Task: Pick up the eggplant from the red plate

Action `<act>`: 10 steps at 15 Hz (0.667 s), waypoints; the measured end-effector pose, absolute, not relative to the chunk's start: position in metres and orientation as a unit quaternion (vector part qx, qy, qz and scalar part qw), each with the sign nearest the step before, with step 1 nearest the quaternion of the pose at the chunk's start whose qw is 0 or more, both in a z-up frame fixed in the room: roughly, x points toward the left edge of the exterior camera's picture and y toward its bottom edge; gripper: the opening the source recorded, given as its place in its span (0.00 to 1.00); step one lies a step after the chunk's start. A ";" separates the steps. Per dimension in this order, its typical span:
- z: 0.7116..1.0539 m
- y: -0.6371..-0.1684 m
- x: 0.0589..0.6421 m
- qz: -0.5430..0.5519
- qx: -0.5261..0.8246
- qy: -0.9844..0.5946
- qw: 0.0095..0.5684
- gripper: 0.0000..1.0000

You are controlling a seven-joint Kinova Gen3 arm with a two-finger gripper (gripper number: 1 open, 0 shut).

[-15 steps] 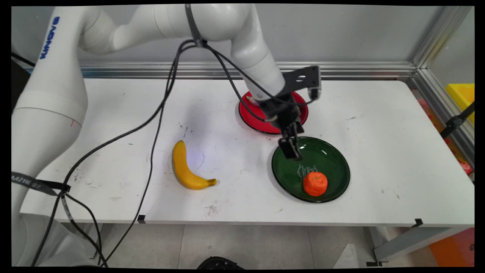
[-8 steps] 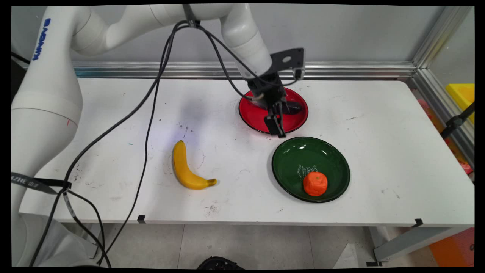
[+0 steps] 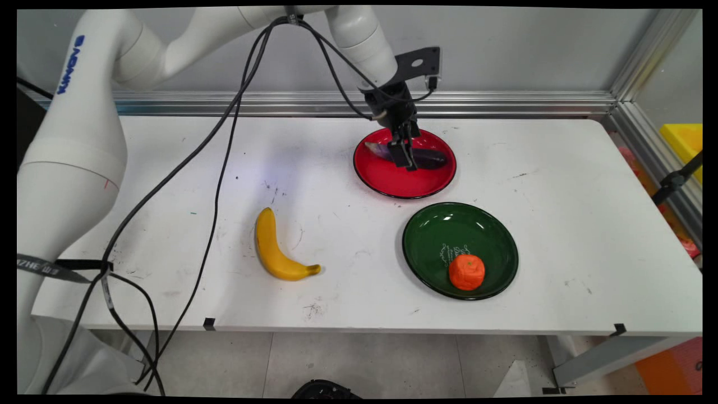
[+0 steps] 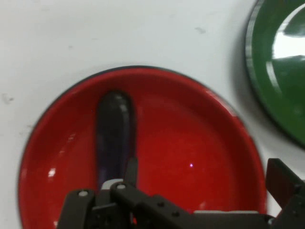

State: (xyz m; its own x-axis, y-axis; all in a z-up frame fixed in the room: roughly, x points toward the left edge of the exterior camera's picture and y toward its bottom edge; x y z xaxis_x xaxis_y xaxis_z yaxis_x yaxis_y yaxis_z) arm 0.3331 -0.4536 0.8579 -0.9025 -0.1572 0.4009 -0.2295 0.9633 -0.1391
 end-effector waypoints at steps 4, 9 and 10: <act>0.850 -0.477 0.340 0.097 0.101 -0.970 0.198 1.00; 0.832 -0.503 0.346 0.100 0.100 -0.970 0.196 1.00; 0.830 -0.506 0.347 0.101 0.100 -0.970 0.196 1.00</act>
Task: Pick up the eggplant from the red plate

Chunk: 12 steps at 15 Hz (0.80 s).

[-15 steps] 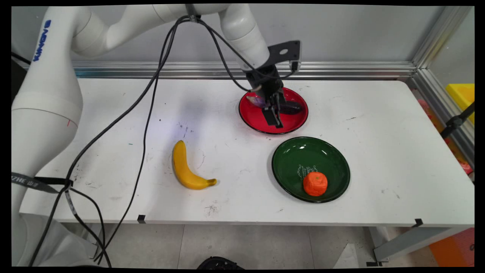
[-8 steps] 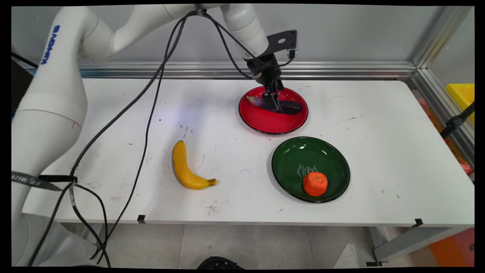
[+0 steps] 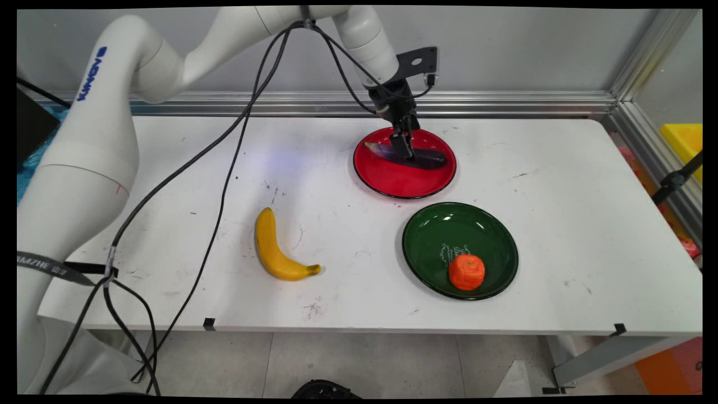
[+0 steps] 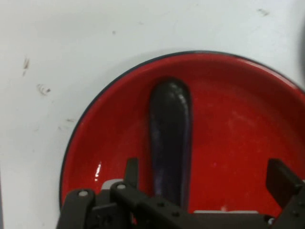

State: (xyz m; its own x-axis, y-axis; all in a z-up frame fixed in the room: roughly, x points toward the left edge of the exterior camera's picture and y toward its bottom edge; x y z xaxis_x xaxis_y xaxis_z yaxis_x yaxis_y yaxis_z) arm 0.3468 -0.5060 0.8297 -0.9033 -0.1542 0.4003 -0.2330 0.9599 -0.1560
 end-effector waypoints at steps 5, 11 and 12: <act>0.810 -0.523 0.351 0.102 0.101 -0.970 0.195 1.00; 0.787 -0.535 0.354 0.102 0.108 -0.969 0.200 1.00; 0.784 -0.536 0.354 0.102 0.109 -0.968 0.200 1.00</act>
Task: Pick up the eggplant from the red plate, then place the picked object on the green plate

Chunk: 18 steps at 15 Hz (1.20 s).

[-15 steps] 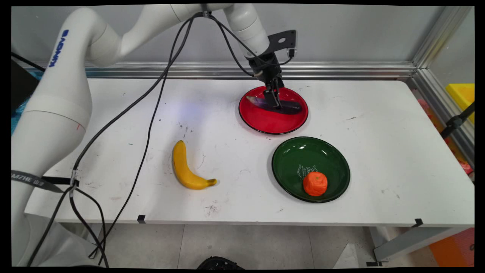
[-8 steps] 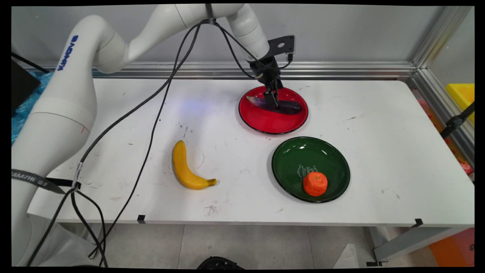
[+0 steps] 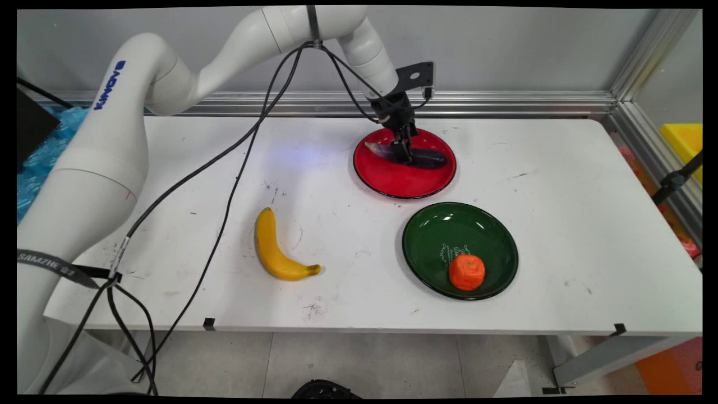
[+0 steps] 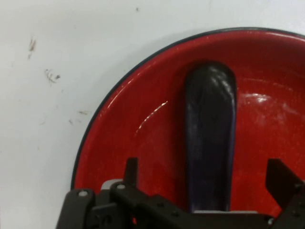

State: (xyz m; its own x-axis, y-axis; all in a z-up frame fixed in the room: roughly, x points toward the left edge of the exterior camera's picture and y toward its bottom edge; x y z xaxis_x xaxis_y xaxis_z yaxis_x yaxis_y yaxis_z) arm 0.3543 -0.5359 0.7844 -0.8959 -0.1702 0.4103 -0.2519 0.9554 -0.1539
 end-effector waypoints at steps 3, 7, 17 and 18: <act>0.777 -0.539 0.356 0.102 0.112 -0.968 0.202 1.00; 0.769 -0.540 0.358 0.101 0.115 -0.967 0.205 0.00; 0.775 -0.539 0.356 0.095 0.104 -0.968 0.208 0.00; 0.781 -0.539 0.354 0.095 0.100 -0.968 0.208 0.00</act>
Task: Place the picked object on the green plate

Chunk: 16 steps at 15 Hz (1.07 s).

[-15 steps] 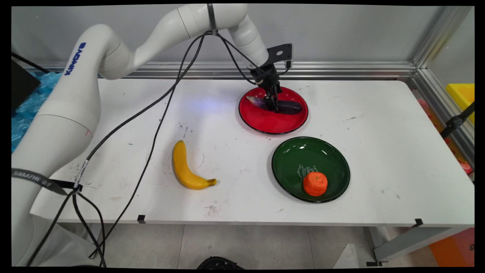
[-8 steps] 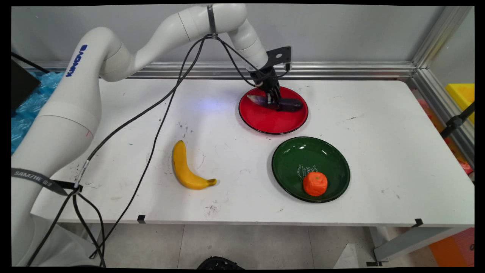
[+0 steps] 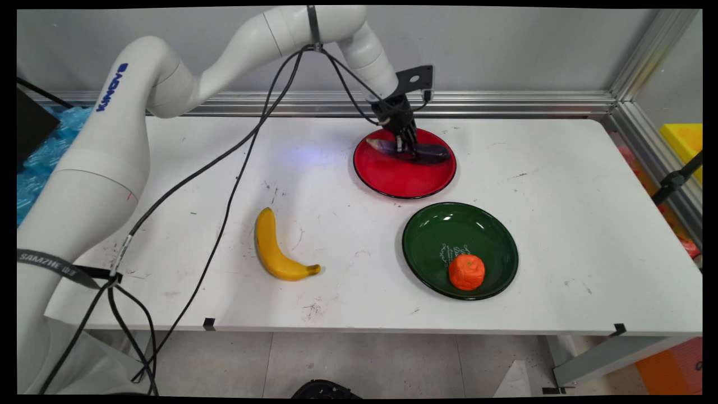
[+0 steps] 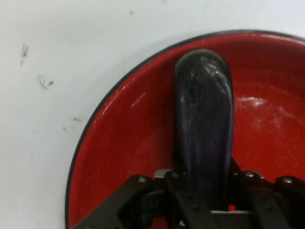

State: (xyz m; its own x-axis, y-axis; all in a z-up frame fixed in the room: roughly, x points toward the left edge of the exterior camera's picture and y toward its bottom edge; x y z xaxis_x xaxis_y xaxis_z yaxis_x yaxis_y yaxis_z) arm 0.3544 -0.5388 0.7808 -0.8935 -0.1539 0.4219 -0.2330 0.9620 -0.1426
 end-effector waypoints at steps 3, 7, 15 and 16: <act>0.797 -0.536 0.351 0.095 0.093 -0.969 0.208 0.00; 0.820 -0.526 0.346 0.094 0.100 -0.969 0.207 0.00; 0.836 -0.469 0.302 0.084 0.102 -0.967 0.216 0.00; 0.835 -0.461 0.296 0.084 0.100 -0.967 0.217 0.00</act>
